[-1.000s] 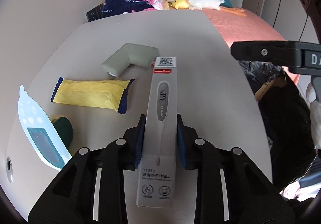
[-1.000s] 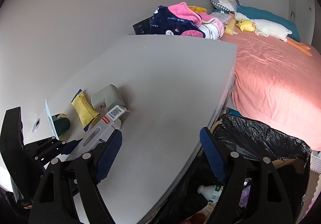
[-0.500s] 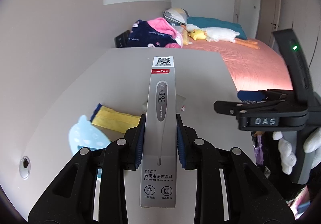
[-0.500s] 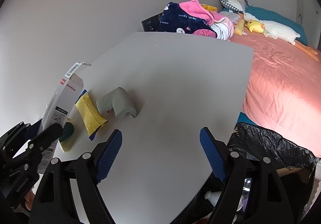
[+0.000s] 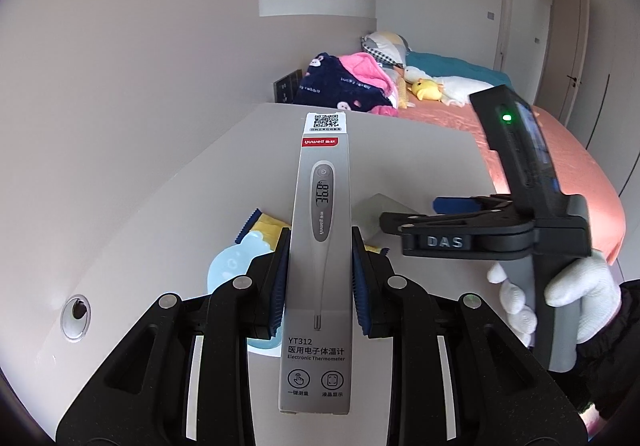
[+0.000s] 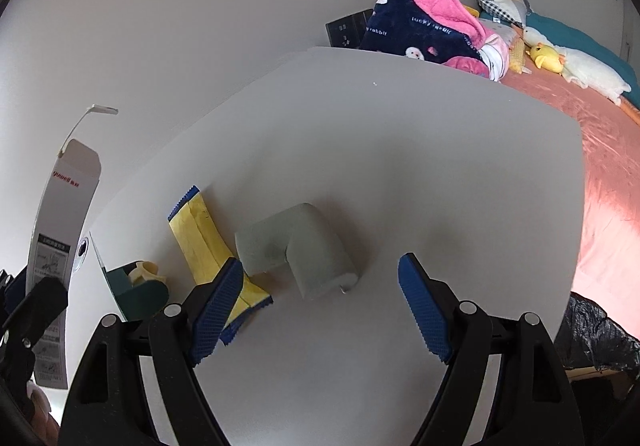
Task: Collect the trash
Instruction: 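Grasp the grey rubber corner piece with the right tool while the left tool holds the box, then carry the thermometer box and grey corner piece toward the black bin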
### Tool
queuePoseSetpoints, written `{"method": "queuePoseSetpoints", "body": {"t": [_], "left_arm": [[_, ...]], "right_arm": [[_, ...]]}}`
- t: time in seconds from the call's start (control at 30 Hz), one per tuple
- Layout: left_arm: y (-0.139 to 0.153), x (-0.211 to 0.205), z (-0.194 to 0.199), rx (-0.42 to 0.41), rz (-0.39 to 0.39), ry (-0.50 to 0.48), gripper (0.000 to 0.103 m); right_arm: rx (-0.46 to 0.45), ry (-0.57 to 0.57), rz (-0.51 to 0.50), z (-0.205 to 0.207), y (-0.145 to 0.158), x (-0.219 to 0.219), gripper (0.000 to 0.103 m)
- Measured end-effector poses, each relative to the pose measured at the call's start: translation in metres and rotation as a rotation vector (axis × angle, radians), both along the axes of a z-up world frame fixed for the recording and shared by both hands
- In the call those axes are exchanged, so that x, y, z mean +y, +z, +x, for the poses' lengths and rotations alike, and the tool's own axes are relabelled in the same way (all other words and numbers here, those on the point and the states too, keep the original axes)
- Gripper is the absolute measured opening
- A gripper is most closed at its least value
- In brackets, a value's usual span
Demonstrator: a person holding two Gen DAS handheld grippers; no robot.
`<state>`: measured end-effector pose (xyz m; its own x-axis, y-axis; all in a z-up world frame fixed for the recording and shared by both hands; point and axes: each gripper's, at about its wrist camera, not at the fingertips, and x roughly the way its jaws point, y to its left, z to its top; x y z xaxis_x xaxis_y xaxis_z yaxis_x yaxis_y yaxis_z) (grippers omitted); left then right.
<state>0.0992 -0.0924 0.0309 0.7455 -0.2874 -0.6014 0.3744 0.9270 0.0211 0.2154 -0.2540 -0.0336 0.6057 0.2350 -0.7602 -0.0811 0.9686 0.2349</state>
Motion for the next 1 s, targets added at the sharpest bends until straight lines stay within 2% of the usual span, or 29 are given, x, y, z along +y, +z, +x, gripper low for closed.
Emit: {"method": "queuePoseSetpoints", "body": {"t": [0.33, 0.4, 0.47, 0.63, 1.0], "left_arm": [[-0.004, 0.001, 0.003, 0.017, 0.009, 0.002, 0.027], [-0.005, 0.001, 0.003, 0.021, 0.010, 0.002, 0.027], [-0.005, 0.000, 0.009, 0.024, 0.009, 0.001, 0.027], [-0.003, 0.001, 0.012, 0.026, 0.008, 0.000, 0.027], [0.001, -0.003, 0.005, 0.024, -0.021, -0.022, 0.027]], "right_arm": [[0.026, 0.054, 0.003, 0.023, -0.010, 0.017, 0.085], [0.036, 0.089, 0.033, 0.022, -0.011, 0.020, 0.079], [0.046, 0.118, 0.092, 0.022, -0.010, 0.021, 0.054], [-0.008, 0.104, 0.018, 0.009, -0.004, 0.029, 0.048], [-0.050, 0.052, 0.037, -0.027, 0.017, -0.005, 0.049]]}}
